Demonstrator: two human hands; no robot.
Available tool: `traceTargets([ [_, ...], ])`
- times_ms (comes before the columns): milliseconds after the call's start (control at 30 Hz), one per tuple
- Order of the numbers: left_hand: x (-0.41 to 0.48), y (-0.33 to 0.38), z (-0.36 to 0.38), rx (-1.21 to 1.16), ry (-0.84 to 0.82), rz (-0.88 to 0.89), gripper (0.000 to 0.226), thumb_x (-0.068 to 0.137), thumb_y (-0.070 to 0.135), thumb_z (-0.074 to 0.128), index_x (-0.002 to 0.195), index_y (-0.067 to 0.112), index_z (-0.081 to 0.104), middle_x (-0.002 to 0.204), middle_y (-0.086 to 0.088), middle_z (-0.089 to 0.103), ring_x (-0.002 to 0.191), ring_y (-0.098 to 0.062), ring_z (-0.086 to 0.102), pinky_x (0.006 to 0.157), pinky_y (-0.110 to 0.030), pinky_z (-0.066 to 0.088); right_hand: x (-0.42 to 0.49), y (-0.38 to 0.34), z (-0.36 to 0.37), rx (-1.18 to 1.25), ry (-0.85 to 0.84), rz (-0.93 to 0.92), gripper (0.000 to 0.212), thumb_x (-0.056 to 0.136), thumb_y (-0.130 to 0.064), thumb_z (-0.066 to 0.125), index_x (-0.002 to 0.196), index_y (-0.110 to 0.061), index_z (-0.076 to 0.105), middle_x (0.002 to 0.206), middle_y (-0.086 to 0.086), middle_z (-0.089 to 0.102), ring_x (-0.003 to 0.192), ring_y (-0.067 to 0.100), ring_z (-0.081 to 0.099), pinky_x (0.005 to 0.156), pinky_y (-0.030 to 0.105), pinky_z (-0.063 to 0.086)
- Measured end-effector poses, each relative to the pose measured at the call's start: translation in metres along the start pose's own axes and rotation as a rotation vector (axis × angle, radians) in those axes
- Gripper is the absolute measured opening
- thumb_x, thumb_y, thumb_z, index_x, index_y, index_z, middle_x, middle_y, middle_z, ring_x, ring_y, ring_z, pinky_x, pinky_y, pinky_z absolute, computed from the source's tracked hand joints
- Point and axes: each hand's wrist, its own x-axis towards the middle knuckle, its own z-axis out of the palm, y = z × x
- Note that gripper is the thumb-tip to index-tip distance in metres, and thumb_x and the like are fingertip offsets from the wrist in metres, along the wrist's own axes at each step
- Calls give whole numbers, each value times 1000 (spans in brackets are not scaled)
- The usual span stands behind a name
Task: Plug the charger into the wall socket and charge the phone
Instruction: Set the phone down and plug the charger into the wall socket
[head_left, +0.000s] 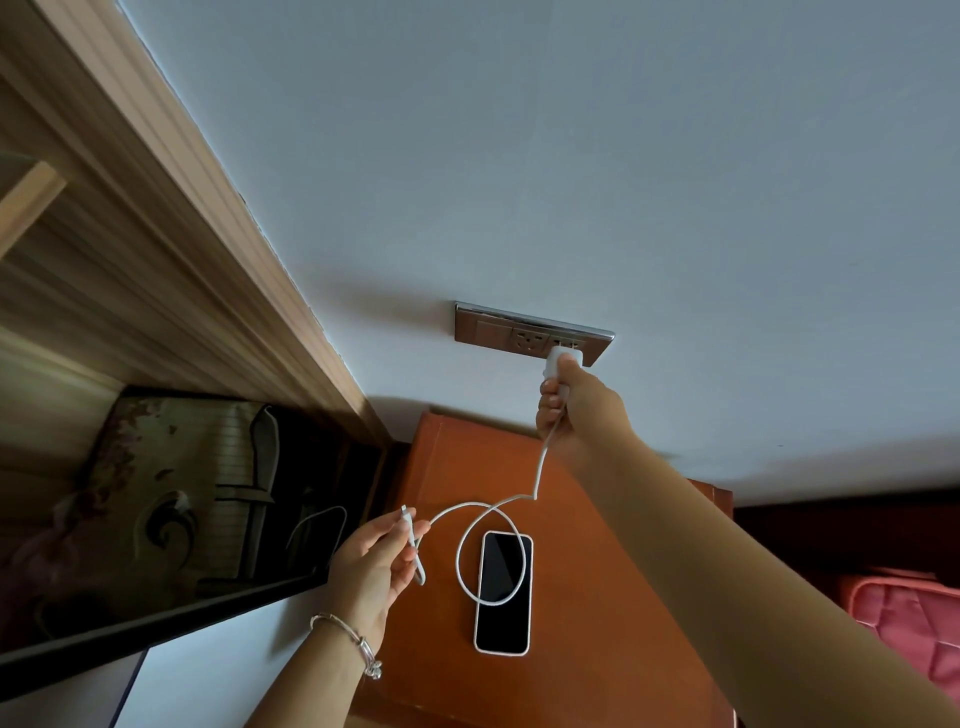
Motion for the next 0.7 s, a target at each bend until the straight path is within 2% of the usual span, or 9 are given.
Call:
traceTargets([
  [67, 3, 3, 1, 8, 0, 7, 13, 87, 13, 60, 97, 10, 68, 97, -11, 72, 69, -14, 59, 54, -19, 54, -1, -8, 5, 79, -15, 103, 26, 97, -21, 47, 73, -11, 45, 60, -2, 39, 27, 3, 30, 30, 12, 25],
  [133, 6, 6, 4, 27, 2, 17, 13, 88, 14, 60, 97, 11, 68, 98, -9, 72, 71, -13, 59, 57, -20, 53, 1, -10, 6, 75, -9, 121, 25, 96, -21, 47, 74, -11, 46, 60, -2, 40, 27, 3, 31, 29, 12, 25],
  [333, 9, 13, 13, 20, -16, 7, 13, 87, 14, 61, 96, 13, 70, 95, -6, 74, 69, -12, 60, 58, -20, 54, -3, 3, -8, -140, 18, -37, 24, 95, -23, 52, 76, -8, 49, 61, 2, 43, 44, 8, 33, 37, 15, 29],
  [433, 8, 19, 14, 23, -37, 15, 13, 88, 16, 60, 97, 13, 69, 94, -4, 74, 67, -9, 64, 59, -20, 53, -1, -12, 2, -16, 5, 96, 24, 96, -20, 48, 74, -10, 45, 60, -1, 39, 31, 5, 31, 31, 12, 25],
  [533, 8, 24, 15, 2, -30, 20, 12, 88, 14, 60, 96, 12, 69, 93, -5, 73, 73, -10, 63, 65, -24, 51, 2, -22, 11, 95, -15, 205, 28, 98, -20, 43, 70, -13, 40, 60, -4, 32, 23, 3, 25, 27, 11, 20],
  [700, 6, 35, 24, -53, -39, -12, 11, 89, 9, 57, 95, 9, 67, 96, -11, 69, 81, -13, 59, 70, -26, 47, -2, 3, -5, -145, 31, -12, 23, 94, -23, 52, 76, -9, 48, 61, 2, 42, 41, 7, 32, 35, 15, 27],
])
